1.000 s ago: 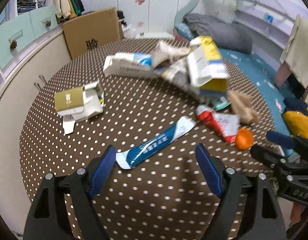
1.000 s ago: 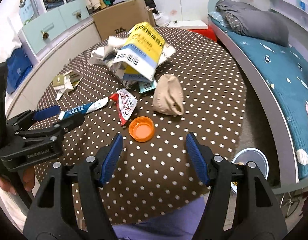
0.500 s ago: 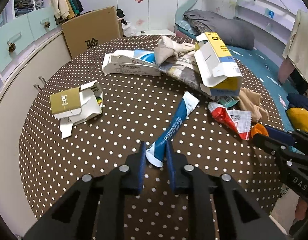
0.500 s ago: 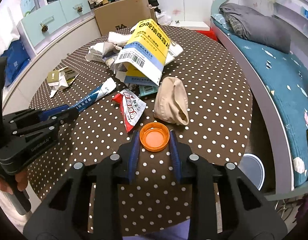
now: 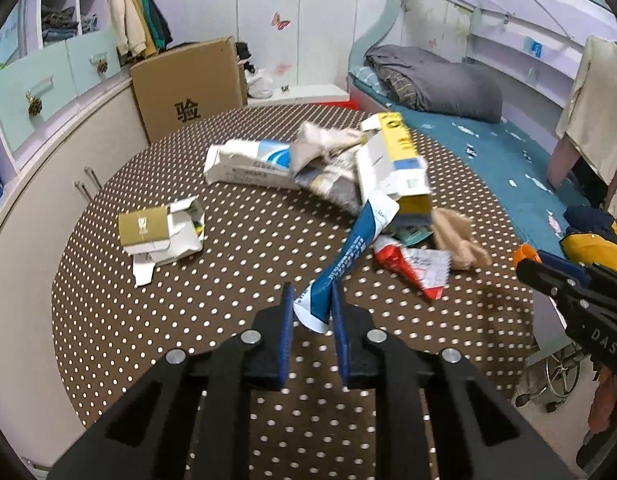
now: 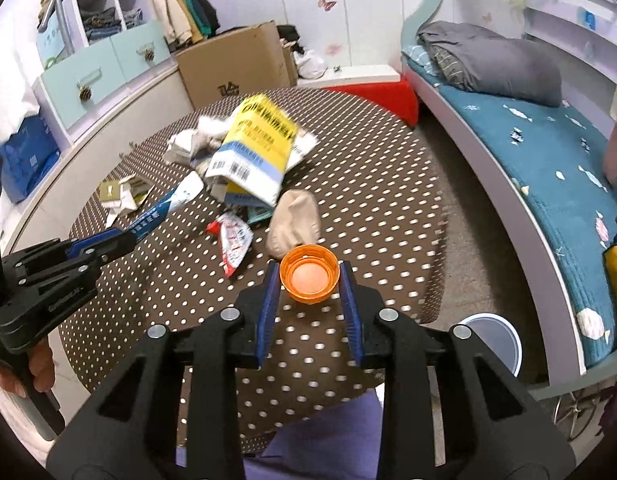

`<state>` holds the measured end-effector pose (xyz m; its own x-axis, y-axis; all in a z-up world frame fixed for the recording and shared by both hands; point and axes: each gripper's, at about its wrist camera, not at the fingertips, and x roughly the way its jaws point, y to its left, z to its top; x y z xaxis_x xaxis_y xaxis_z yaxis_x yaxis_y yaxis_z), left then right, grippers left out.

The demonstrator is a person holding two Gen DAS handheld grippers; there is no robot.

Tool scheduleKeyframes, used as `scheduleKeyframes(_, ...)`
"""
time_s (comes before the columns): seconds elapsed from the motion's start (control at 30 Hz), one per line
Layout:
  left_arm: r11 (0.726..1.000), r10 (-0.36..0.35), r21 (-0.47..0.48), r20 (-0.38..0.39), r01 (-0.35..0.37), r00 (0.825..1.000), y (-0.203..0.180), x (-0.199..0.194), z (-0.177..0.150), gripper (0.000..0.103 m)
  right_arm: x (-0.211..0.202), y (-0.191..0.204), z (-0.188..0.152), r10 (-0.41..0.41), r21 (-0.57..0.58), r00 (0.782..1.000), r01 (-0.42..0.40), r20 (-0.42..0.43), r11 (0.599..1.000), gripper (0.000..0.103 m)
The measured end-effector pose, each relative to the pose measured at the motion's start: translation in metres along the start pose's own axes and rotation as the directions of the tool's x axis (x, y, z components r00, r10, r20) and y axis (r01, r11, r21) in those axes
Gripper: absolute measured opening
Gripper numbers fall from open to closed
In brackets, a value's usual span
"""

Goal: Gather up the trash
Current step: 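Carry the tube and orange cap with both tools over the bucket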

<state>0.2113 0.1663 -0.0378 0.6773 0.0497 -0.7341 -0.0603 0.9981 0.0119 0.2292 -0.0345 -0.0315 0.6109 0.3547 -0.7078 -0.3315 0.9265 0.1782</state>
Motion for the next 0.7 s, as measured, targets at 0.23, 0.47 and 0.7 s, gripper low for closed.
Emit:
scheduleKeyframes(0.23,0.998,-0.042,0.051,0.034,0.040,0.999,-0.031,-0.010,0.008,0.018,-0.024,-0.025,0.002,-0.029,0.059,0.998,0.026,0.056,0.998,0.029)
scheduleKeyframes(0.47,0.988,-0.116,0.113,0.049,0.110,0.992,-0.070,-0.015,0.015,0.018,-0.036,-0.058,-0.004,-0.075,0.124,0.995,0.066,0.068,0.990,0.030)
scheduleKeyframes(0.7,0.966,-0.188,0.187,0.047,0.176,0.981,-0.114,-0.012,0.023,0.018,-0.050,-0.094,-0.016,-0.133,0.190,0.989,0.118,0.066,0.975,0.030)
